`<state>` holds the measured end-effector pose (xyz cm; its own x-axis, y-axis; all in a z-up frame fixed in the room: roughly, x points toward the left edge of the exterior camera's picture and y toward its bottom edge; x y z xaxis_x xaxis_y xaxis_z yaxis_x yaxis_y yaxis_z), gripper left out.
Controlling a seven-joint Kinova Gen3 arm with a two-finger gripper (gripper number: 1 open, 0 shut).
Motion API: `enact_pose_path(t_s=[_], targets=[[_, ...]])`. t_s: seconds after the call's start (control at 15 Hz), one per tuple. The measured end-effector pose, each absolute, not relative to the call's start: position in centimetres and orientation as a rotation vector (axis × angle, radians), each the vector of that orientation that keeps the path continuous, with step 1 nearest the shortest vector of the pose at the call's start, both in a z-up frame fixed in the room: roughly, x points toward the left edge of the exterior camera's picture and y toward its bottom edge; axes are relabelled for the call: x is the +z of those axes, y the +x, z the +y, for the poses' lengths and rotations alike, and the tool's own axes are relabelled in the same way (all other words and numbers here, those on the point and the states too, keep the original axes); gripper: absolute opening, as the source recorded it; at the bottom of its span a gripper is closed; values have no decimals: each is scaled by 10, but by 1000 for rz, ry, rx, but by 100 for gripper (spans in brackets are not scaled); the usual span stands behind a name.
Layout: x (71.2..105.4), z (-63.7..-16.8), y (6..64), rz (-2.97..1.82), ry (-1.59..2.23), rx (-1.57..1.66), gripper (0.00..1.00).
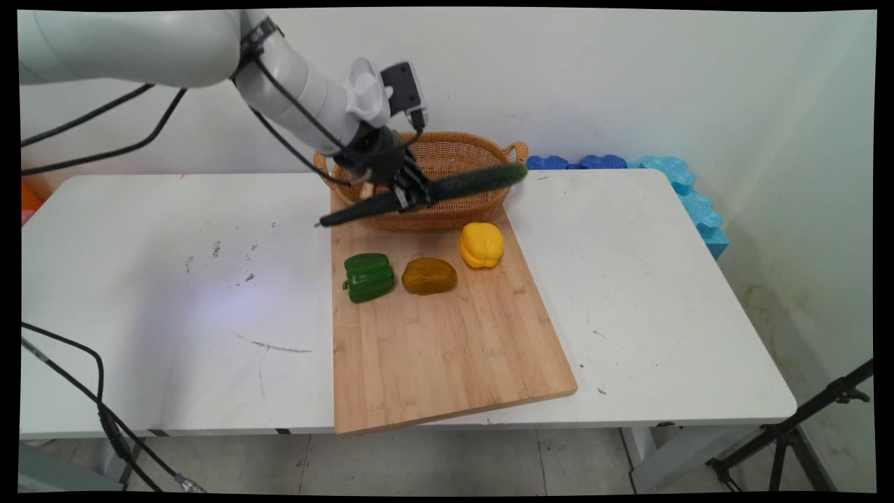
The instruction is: Place the picked object in the vegetable basket
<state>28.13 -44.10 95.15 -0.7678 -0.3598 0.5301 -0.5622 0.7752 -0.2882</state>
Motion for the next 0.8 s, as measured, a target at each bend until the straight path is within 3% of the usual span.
enact_pose_path(t_s=[0.8], targets=[[932,-517,323,-2595,605,729,0]])
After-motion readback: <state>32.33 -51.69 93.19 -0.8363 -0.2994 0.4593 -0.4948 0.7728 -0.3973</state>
